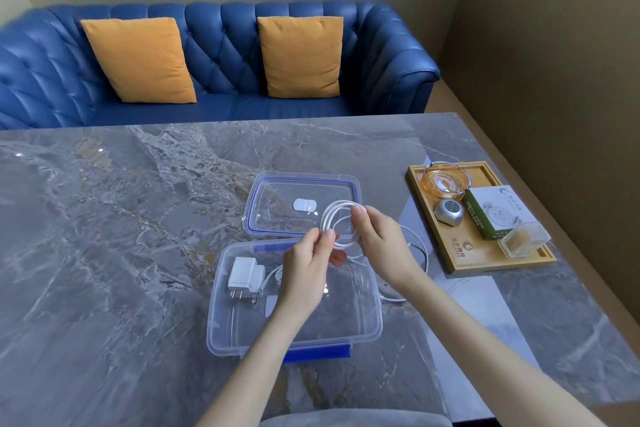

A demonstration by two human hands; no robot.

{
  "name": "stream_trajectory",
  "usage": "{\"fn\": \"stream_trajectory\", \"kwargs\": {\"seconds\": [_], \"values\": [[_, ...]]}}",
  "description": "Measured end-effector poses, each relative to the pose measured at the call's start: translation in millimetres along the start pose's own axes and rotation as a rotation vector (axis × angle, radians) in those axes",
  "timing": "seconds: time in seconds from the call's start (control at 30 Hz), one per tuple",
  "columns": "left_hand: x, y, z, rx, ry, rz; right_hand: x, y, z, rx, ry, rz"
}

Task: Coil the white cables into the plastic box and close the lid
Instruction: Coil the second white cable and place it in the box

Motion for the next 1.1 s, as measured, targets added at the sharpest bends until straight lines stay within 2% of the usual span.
{"fn": "stream_trajectory", "kwargs": {"seconds": [0.1, 0.2, 0.27, 0.33, 0.4, 0.43, 0.5, 0.57, 0.63, 0.7, 0.8, 0.93, 1.1], "values": [[-8.0, -0.3, 7.7, -0.071, 0.269, -0.11, 7.6, 2.3, 5.2, -0.016, -0.141, 0.061], [-0.5, -1.4, 8.5, -0.116, 0.338, -0.109, 10.8, 3.2, 8.2, -0.044, -0.223, 0.099], [2.3, -4.2, 3.5, -0.12, 0.285, -0.1, 8.4, 1.6, 5.0, -0.071, -0.119, 0.103], [3.2, -9.5, -2.3, -0.129, 0.111, -0.083, 8.5, -1.2, -3.1, -0.074, 0.051, 0.126], [2.0, -13.6, -4.6, -0.159, -0.071, -0.073, 7.5, -5.0, -15.8, -0.03, 0.101, 0.164], [0.6, -14.3, -4.5, -0.175, -0.131, -0.075, 6.4, -6.9, -20.7, -0.019, 0.047, 0.185], [-3.5, -14.1, -2.5, -0.209, -0.189, -0.106, 6.6, -7.6, -19.3, -0.059, -0.23, 0.273], [-7.7, -11.4, 2.2, -0.253, -0.155, -0.158, 0.9, -4.8, -6.2, -0.181, -0.504, 0.32], [-8.5, -6.9, 10.2, -0.311, -0.049, -0.206, -12.4, 0.1, 7.5, -0.326, -0.563, 0.246], [-6.5, -2.6, 17.3, -0.365, 0.044, -0.236, -16.3, 1.6, 11.6, -0.349, -0.502, 0.169], [-5.1, 2.9, 21.1, -0.394, 0.156, -0.275, -15.0, -3.3, 4.7, -0.233, -0.336, 0.063], [-4.8, 0.7, 9.3, -0.316, 0.287, -0.294, -15.6, -3.6, -7.0, -0.047, 0.09, -0.128], [-6.5, -2.2, 3.5, -0.242, 0.285, -0.276, -28.6, 8.0, -11.4, 0.12, 0.36, -0.387]]}}
Point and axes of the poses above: each hand's wrist, its own y-axis away from the middle knuckle, its own z-axis out of the palm, x = y × z, the point moved 10 cm from there along -y, towards the middle knuckle, and after that the axes turned 8 degrees about -y, right-handed, at the moved point
